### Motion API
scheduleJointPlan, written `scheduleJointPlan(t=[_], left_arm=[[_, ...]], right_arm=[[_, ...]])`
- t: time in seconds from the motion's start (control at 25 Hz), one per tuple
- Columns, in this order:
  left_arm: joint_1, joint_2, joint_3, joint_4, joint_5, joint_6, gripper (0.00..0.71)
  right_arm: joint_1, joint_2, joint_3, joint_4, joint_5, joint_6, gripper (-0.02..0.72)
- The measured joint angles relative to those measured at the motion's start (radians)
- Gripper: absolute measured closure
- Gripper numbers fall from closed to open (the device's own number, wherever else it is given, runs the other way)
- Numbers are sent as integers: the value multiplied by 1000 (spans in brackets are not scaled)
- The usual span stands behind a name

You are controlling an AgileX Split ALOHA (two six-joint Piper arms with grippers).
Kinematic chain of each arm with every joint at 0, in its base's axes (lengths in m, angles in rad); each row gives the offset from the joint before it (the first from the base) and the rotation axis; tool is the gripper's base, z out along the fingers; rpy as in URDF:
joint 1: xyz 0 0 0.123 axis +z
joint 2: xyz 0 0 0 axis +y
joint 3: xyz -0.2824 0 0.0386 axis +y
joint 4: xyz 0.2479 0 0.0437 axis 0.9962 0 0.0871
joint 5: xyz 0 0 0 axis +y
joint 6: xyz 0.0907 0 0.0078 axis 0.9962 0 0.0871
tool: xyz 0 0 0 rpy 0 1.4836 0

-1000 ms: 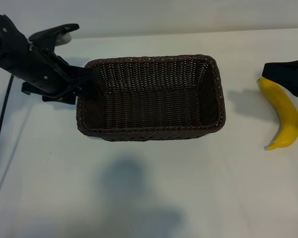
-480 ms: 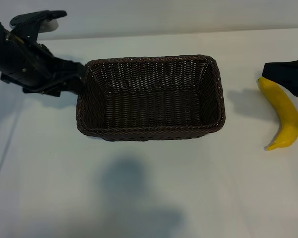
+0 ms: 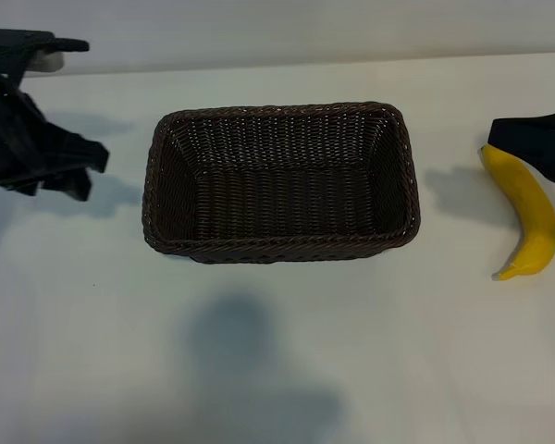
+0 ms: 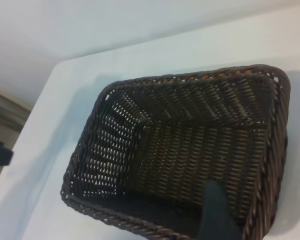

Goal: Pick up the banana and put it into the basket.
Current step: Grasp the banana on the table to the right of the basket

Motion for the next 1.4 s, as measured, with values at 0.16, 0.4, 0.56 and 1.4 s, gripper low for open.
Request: scheduleJointPlan(t=[0.16, 0.4, 0.56, 1.4], left_arm=[[0, -12, 0, 22, 28, -13, 139], [0, -28, 35, 22, 36, -13, 139], [0, -89, 115, 22, 13, -16, 139], [0, -804, 623, 10, -10, -21, 139]], right_arm=[[0, 0, 0, -7, 0, 0, 258], [0, 0, 0, -8, 0, 0, 258], [0, 0, 0, -8, 0, 0, 258], [0, 0, 0, -9, 0, 0, 258]])
